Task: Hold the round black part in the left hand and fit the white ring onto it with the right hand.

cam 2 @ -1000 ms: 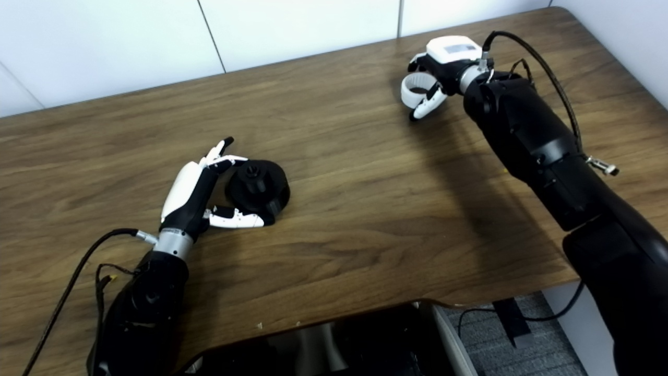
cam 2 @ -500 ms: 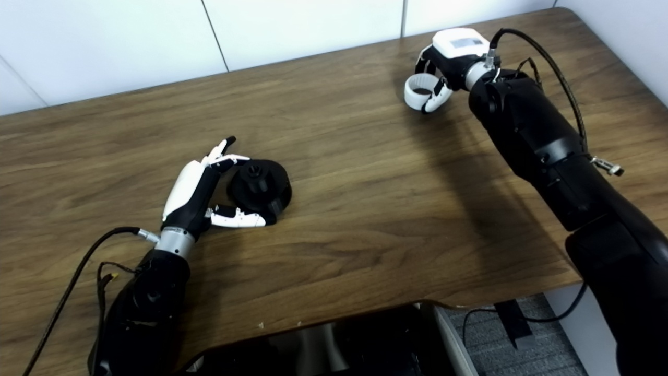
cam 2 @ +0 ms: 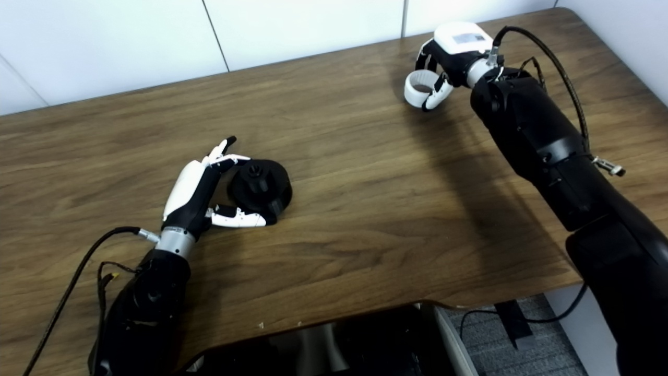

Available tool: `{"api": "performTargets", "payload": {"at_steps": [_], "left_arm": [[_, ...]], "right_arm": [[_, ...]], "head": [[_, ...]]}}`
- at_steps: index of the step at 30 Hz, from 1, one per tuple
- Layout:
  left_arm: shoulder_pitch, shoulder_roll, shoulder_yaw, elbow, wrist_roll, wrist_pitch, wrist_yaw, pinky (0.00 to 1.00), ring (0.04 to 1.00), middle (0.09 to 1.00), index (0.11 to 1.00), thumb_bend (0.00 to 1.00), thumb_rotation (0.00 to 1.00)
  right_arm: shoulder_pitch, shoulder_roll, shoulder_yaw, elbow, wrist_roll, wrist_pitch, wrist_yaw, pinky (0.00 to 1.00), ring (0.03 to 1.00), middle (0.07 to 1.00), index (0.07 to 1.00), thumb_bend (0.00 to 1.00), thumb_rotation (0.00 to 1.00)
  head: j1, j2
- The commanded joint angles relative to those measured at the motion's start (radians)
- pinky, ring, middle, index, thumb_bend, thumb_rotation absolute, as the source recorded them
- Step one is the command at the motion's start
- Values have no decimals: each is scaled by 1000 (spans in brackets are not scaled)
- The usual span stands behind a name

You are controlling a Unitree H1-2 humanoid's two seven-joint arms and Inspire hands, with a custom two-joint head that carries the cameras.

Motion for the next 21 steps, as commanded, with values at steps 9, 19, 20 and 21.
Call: {"api": "performTargets", "payload": {"at_steps": [9, 19, 20, 21], "left_arm": [[-20, 8, 8, -7, 22, 16, 2, 1000, 1000, 1000, 612, 954, 262], [-25, 11, 10, -2, 20, 13, 2, 1000, 1000, 1000, 610, 954, 252], [-26, 11, 10, -2, 20, 14, 2, 1000, 1000, 1000, 609, 956, 249], [-26, 10, 10, -1, 20, 14, 2, 1000, 1000, 1000, 608, 956, 249]], "right_arm": [[-49, 8, -37, -9, 27, -26, -86, 867, 684, 568, 618, 800, 127], [-61, -18, -27, -77, 13, -10, -42, 995, 770, 493, 495, 529, 9], [-64, -20, -26, -85, 11, -10, -36, 987, 755, 493, 493, 529, 9], [-66, -20, -25, -89, 10, -11, -33, 980, 747, 493, 493, 529, 9]], "head": [[3, 4], [2, 3], [2, 2], [1, 1]]}}
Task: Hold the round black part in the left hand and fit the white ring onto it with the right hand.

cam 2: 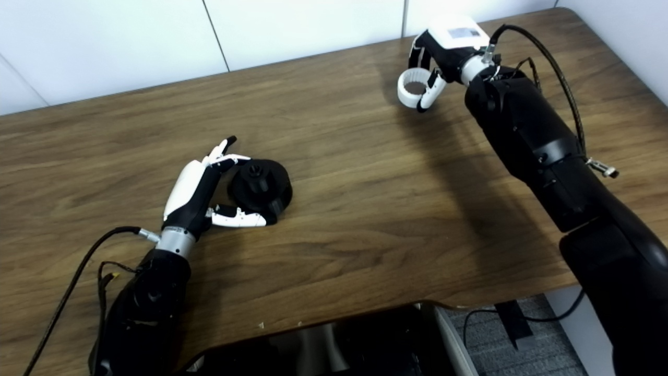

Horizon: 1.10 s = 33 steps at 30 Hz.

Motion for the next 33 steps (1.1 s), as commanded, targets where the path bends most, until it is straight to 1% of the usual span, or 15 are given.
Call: {"api": "performTargets", "payload": {"at_steps": [1, 2, 3, 6, 9, 14, 16, 21, 24, 25, 29, 33], "left_arm": [[-27, 11, 9, 1, 20, 12, 2, 1000, 1000, 1000, 608, 956, 249], [-27, 11, 9, 0, 20, 12, 2, 1000, 1000, 1000, 608, 955, 250], [-28, 10, 9, 0, 21, 13, 1, 1000, 1000, 1000, 609, 955, 249], [-29, 10, 7, 3, 25, 15, 2, 1000, 1000, 1000, 609, 954, 244], [-29, 9, 7, 4, 24, 12, 4, 1000, 1000, 1000, 609, 955, 243], [-26, 7, 8, 3, 23, 15, 4, 1000, 1000, 1000, 610, 957, 235], [-26, 7, 6, 2, 27, 17, 4, 1000, 1000, 1000, 612, 956, 236], [-26, 6, 6, 8, 26, 11, 9, 1000, 1000, 1000, 610, 958, 239], [-27, 4, 6, 7, 26, 14, 8, 1000, 1000, 1000, 610, 958, 239], [-27, 4, 6, 7, 25, 15, 7, 1000, 1000, 1000, 610, 956, 236], [-27, 4, 5, 3, 27, 15, 7, 1000, 1000, 1000, 610, 956, 235], [-28, 3, 7, 6, 23, 14, 7, 1000, 1000, 1000, 609, 959, 234]], "right_arm": [[-70, -31, -13, -40, -12, -11, -4, 977, 743, 493, 492, 529, 9], [-72, -31, -13, -45, -11, -14, -5, 944, 714, 492, 492, 529, 8], [-74, -31, -14, -47, -11, -16, -6, 941, 705, 492, 491, 529, 8], [-76, -35, -16, -78, -6, -20, 7, 988, 698, 492, 492, 529, 8], [-78, -38, -17, -97, -8, -20, 17, 985, 685, 491, 492, 529, 8], [-74, -44, -23, -125, -13, -12, 31, 991, 709, 491, 492, 529, 9], [-69, -55, -32, -150, -6, -19, 39, 991, 721, 490, 495, 528, 10], [-62, -69, -44, -222, -9, 0, 84, 1000, 750, 488, 502, 528, 10], [-61, -73, -46, -250, -15, 3, 103, 992, 743, 486, 505, 527, 10], [-60, -75, -45, -258, -18, -5, 102, 955, 732, 484, 507, 527, 10], [-53, -75, -54, -302, -16, -10, 121, 933, 727, 484, 506, 528, 10], [-44, -73, -62, -346, -6, -24, 130, 914, 690, 478, 514, 527, 10]], "head": [[-1, 2], [0, 2], [1, 1], [1, 1], [2, 1], [1, 3], [1, 3], [2, 4], [4, 6], [4, 6], [5, 6], [4, 6]]}}
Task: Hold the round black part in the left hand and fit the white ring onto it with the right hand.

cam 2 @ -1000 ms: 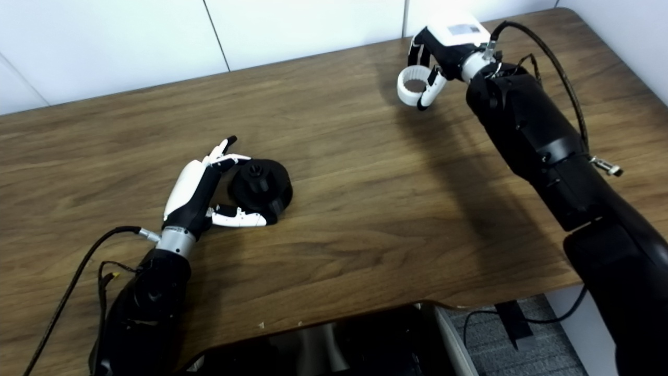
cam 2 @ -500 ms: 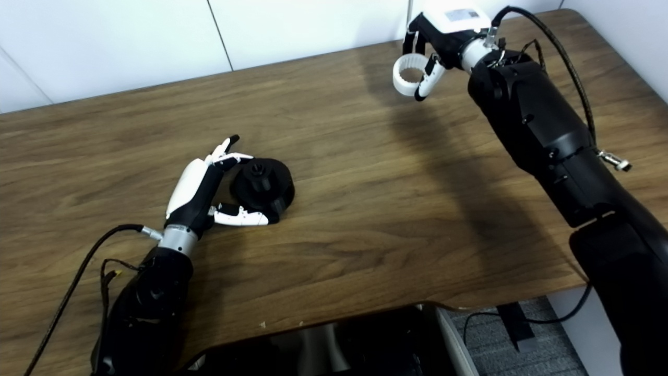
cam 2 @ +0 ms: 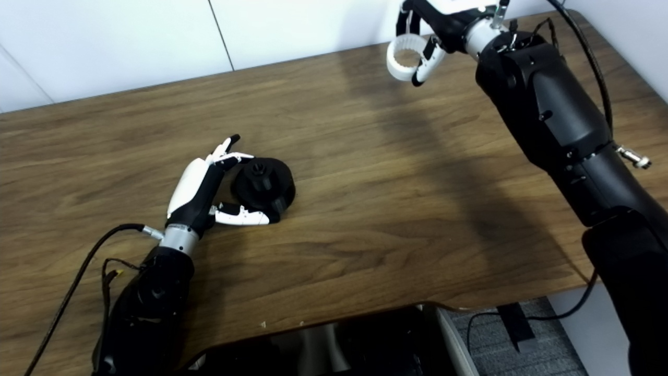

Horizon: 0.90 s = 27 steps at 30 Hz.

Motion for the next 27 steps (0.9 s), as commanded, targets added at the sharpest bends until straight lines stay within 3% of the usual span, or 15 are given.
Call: {"api": "performTargets", "payload": {"at_steps": [1, 11, 21, 27], "left_arm": [[-26, 9, 7, 5, 23, 12, 5, 1000, 1000, 1000, 608, 959, 235], [-26, 9, 5, -1, 27, 15, 3, 1000, 1000, 1000, 609, 956, 244], [-30, 10, 7, 9, 23, 2, 9, 1000, 1000, 1000, 608, 963, 268], [-35, 0, 8, 15, 24, 1, 18, 1000, 1000, 1000, 604, 971, 273]], "right_arm": [[-29, -24, -23, -50, 8, -26, -3, 916, 685, 477, 514, 527, 10], [-7, -17, -35, -148, 27, -56, 25, 940, 691, 483, 500, 527, 11], [8, 12, -36, -207, 42, -84, 42, 896, 690, 488, 492, 527, 13], [18, 30, -43, -219, 51, -91, 56, 929, 698, 474, 513, 525, 13]], "head": [[-1, 2], [0, 2], [1, 1], [58, 5]]}}
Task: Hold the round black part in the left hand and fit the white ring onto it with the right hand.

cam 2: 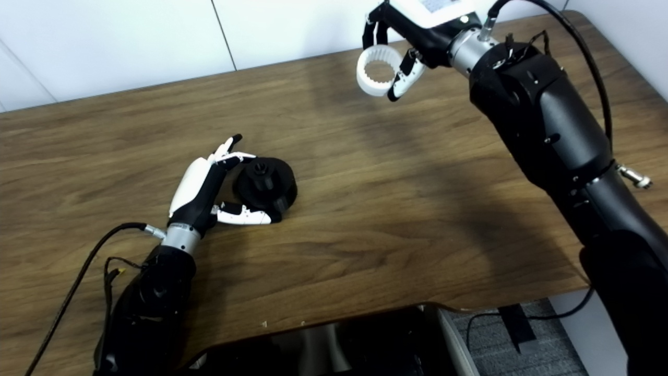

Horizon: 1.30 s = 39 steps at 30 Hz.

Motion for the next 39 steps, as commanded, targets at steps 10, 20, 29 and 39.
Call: {"api": "performTargets", "payload": {"at_steps": [10, 20, 29, 39], "left_arm": [[-43, -21, -3, 33, 37, 6, 22, 1000, 1000, 1000, 606, 969, 293], [-50, -23, -6, 44, 38, 0, 37, 1000, 1000, 1000, 607, 968, 294], [-51, -24, -9, 39, 42, 10, 34, 1000, 1000, 1000, 608, 966, 285], [-47, -27, -10, 35, 45, 12, 35, 1000, 1000, 1000, 610, 967, 300]], "right_arm": [[-15, -10, -47, -29, 51, -42, -17, 954, 721, 487, 492, 529, 10], [-13, 7, -45, -38, 50, -62, -14, 953, 725, 488, 492, 528, 10], [-16, 22, -26, -61, 46, -97, -11, 882, 673, 479, 492, 528, 12], [-16, 86, -4, -115, 30, -52, 69, 909, 718, 487, 492, 527, 12]], "head": [[99, 2], [105, 1], [106, 3], [105, 7]]}}
